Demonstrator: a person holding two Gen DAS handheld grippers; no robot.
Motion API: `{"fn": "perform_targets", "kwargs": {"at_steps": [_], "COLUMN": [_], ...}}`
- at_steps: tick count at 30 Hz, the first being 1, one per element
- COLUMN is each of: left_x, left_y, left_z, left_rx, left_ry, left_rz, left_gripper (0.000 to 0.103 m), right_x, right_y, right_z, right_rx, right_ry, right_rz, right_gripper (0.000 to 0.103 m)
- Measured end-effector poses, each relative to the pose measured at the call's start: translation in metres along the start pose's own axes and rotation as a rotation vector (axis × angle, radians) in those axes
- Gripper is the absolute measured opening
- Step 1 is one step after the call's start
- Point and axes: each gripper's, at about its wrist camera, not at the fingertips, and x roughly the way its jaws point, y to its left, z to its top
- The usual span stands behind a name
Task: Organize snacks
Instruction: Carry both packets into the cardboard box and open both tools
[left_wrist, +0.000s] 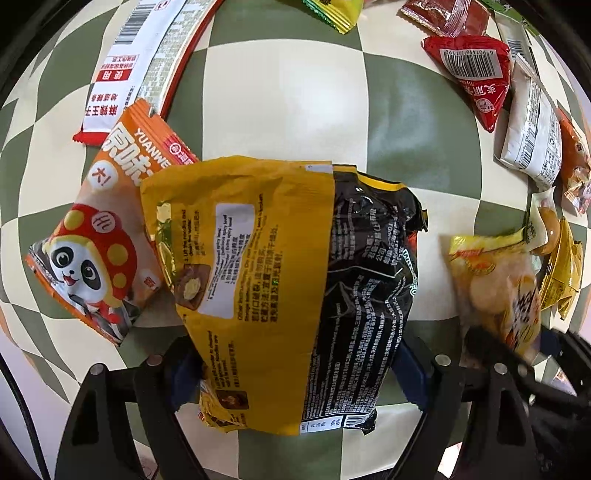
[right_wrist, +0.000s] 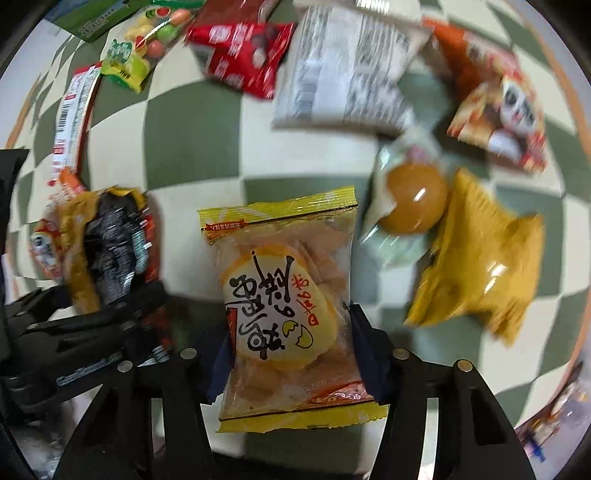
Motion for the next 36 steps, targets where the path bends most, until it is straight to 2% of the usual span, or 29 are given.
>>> {"fn": "perform_targets", "kwargs": {"at_steps": [3,7,8,9,11,15,17,22,29,33,36], "left_x": [0.004,0.01,0.01,0.009,0.008,-0.003,-0.012,-0.049,-0.116,-0.167,-0.204], "left_y": [0.003,0.007,0.007,0.007,0.004,0.0,-0.001,-0.004,0.0,0.008,0.004], "left_z": [0.0,-0.001,-0.001,-0.002,-0.002,-0.011,-0.018,-0.036,-0.043,-0.024,0.001], "left_rx": [0.0,0.0,0.002,0.006,0.013,0.023,0.034,0.08,0.109,0.092,0.092], "left_ry": [0.007,0.011,0.011,0.008,-0.001,-0.022,-0.036,-0.103,-0.217,-0.284,-0.328], "left_rz": [-0.009,-0.011,-0.014,-0.013,-0.01,-0.026,-0.044,-0.095,-0.19,-0.247,-0.27], "left_gripper": [0.086,0.086,0.086,0.086,0.086,0.086,0.086,0.086,0.086,0.086,0.086], "right_x": [-0.006,-0.004,0.0,0.003,0.005,-0.002,-0.015,-0.044,-0.114,-0.166,-0.196], "right_y": [0.002,0.005,0.006,0.007,0.01,0.017,0.014,0.006,0.001,0.001,0.008], "right_z": [0.001,0.008,0.009,0.007,0.004,-0.012,-0.021,-0.031,-0.051,-0.047,-0.021], "right_rx": [0.028,0.032,0.028,0.02,-0.003,0.003,0.015,0.037,0.091,0.094,0.076], "right_ry": [-0.001,-0.026,-0.02,-0.02,-0.041,-0.079,-0.097,-0.143,-0.272,-0.372,-0.44], "right_rz": [0.046,0.011,0.003,-0.016,-0.062,-0.076,-0.072,-0.043,0.064,0.126,0.166], "right_gripper": [0.073,0.073,0.071,0.064,0.059,0.048,0.047,0.044,0.044,0.044,0.044]}}
